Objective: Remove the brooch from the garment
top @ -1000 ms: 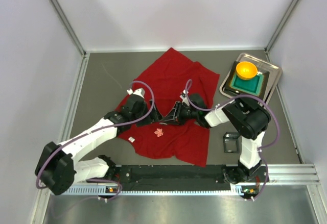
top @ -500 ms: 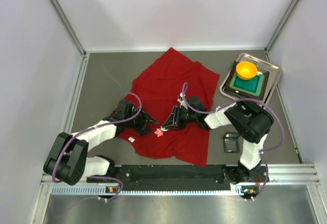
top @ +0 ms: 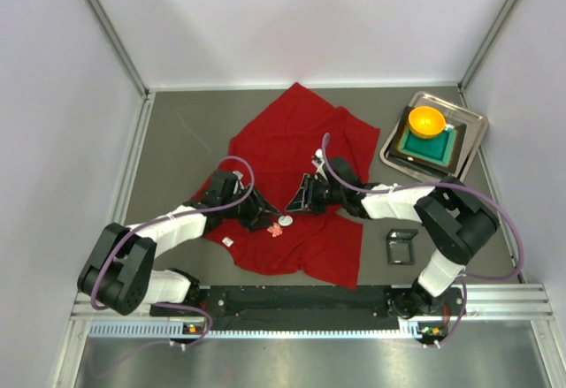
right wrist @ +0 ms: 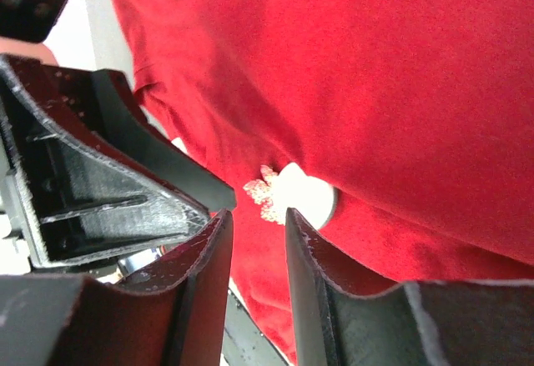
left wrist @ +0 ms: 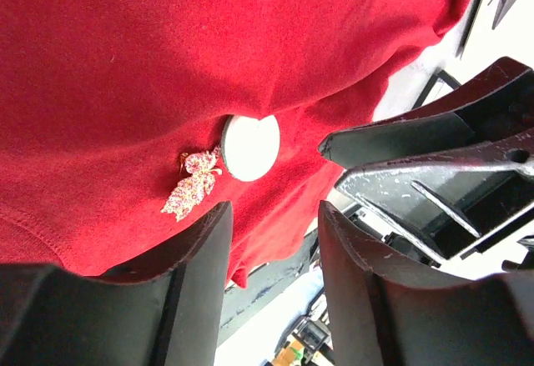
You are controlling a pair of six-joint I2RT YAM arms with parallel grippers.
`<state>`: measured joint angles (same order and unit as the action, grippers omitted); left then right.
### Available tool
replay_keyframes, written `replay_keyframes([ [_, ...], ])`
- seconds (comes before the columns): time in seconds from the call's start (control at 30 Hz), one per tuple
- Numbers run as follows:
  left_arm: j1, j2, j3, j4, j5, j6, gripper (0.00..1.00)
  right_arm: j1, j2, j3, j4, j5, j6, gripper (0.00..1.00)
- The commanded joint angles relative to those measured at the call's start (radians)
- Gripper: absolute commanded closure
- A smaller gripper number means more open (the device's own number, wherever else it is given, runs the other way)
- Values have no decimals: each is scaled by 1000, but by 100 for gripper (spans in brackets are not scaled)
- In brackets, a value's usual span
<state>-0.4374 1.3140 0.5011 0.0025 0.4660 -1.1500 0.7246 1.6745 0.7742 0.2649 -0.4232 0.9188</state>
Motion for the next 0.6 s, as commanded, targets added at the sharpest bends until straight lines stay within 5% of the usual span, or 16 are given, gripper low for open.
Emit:
replay_keyframes([
  [0.0,-3,19,19,68,-10,21,51,9,-19,5,-38,77,60,69],
  [0.23,-9,54,36,70,-55,87,60,16,48,-6,23,84,250,70],
  [0.57,-14,123,94,54,-67,196,64,30,93,-6,40,89,272,69],
])
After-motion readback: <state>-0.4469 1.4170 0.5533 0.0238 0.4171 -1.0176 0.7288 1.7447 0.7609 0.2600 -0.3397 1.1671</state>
